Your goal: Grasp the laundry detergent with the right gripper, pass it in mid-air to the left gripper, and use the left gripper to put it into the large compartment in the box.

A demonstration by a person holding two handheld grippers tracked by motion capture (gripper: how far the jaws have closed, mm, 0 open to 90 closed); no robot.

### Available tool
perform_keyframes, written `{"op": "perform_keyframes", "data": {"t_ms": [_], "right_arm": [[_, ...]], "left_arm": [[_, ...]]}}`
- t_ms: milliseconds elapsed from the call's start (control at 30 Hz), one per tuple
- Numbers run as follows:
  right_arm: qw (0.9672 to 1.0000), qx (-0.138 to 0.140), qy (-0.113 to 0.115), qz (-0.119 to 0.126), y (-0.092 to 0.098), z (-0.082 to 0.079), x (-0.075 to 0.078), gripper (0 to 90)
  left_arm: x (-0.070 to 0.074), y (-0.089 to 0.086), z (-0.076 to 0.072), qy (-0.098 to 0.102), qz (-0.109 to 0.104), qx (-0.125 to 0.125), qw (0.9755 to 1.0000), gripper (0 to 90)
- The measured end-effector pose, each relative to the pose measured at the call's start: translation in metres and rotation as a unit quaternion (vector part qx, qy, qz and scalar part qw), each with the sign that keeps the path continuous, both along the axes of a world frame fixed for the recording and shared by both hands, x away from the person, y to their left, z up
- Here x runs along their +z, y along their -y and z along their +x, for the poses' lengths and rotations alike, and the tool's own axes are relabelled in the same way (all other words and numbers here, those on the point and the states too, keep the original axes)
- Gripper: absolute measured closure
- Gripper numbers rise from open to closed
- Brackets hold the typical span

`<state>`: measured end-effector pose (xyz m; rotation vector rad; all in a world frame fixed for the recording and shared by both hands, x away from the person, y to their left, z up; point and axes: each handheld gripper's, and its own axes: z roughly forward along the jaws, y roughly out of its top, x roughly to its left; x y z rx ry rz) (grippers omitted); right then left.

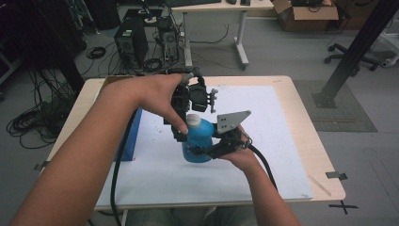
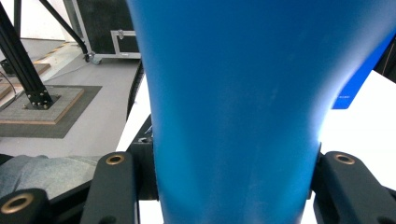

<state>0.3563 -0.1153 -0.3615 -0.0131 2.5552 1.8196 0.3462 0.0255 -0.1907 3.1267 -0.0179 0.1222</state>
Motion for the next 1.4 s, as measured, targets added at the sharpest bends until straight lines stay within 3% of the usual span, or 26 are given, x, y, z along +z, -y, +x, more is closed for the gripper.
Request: {"op": "perform_keyframes", "data": {"t_ms": [600,1100,1400], "right_arm": [[1.0000,0.006,0.007,0.003,-0.013,-0.001,0.003,45.3],[1.0000,0.000,0.005,0.004,-0.017,-0.001,0.005,45.3],[0.9999,0.000,0.009,0.007,-0.019,-0.001,0.009,45.4]], "left_arm": [[-0.005,0.008,-0.003,0.006,0.008,0.003,0.9999,4.3],[-0.012,0.009,-0.001,0.027,0.016,0.010,0.9995,4.5],[-0.014,0.008,-0.001,0.030,0.021,0.012,0.9992,9.6]]}}
